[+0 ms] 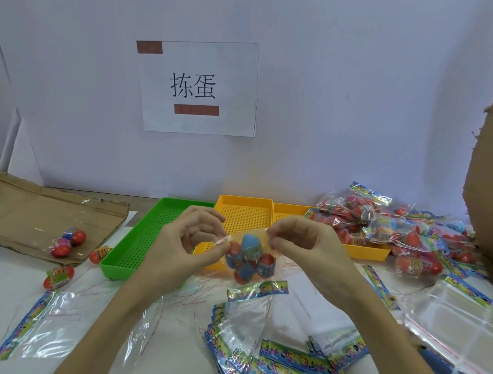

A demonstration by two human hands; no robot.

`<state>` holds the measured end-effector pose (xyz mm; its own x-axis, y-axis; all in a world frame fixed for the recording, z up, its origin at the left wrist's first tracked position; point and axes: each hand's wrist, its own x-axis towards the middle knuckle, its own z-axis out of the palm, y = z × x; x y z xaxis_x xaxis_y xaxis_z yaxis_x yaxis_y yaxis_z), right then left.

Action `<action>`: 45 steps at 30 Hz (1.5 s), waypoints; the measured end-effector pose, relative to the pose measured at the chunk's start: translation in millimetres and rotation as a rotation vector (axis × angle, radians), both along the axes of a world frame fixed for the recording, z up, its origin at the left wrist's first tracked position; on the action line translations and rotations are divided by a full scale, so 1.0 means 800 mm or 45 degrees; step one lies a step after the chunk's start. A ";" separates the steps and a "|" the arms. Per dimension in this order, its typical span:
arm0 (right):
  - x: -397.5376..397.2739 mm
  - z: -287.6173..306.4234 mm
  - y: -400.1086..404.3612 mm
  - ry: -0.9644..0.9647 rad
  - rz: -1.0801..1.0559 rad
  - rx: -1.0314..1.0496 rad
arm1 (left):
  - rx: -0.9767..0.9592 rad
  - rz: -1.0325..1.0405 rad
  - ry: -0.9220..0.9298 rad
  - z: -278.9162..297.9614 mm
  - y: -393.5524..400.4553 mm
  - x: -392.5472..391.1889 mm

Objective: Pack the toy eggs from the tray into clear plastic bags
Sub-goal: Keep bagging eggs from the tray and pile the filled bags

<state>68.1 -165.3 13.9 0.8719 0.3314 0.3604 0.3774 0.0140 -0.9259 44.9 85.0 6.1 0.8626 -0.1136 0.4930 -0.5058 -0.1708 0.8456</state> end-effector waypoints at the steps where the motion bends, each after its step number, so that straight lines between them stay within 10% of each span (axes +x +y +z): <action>1: -0.002 0.000 0.002 0.007 0.006 -0.024 | 0.035 0.005 0.006 0.000 -0.001 -0.001; 8: -0.013 0.001 0.019 -0.054 0.129 -0.189 | 0.258 -0.018 0.144 -0.002 -0.027 -0.009; 17: -0.006 0.003 0.007 -0.017 -0.181 -0.447 | -0.350 0.295 0.418 -0.005 -0.029 -0.003; 32: -0.007 -0.004 0.022 0.000 -0.334 -0.046 | -0.896 0.097 0.743 -0.008 -0.034 0.003; 45: -0.002 -0.010 0.020 -0.006 -0.373 -0.202 | -0.560 0.061 0.630 -0.014 -0.034 0.001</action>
<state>66.1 -149.4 5.7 0.9370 0.1188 0.3285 0.3481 -0.2400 -0.9062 45.4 57.9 -4.7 0.9982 0.0519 0.0291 -0.0404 0.2311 0.9721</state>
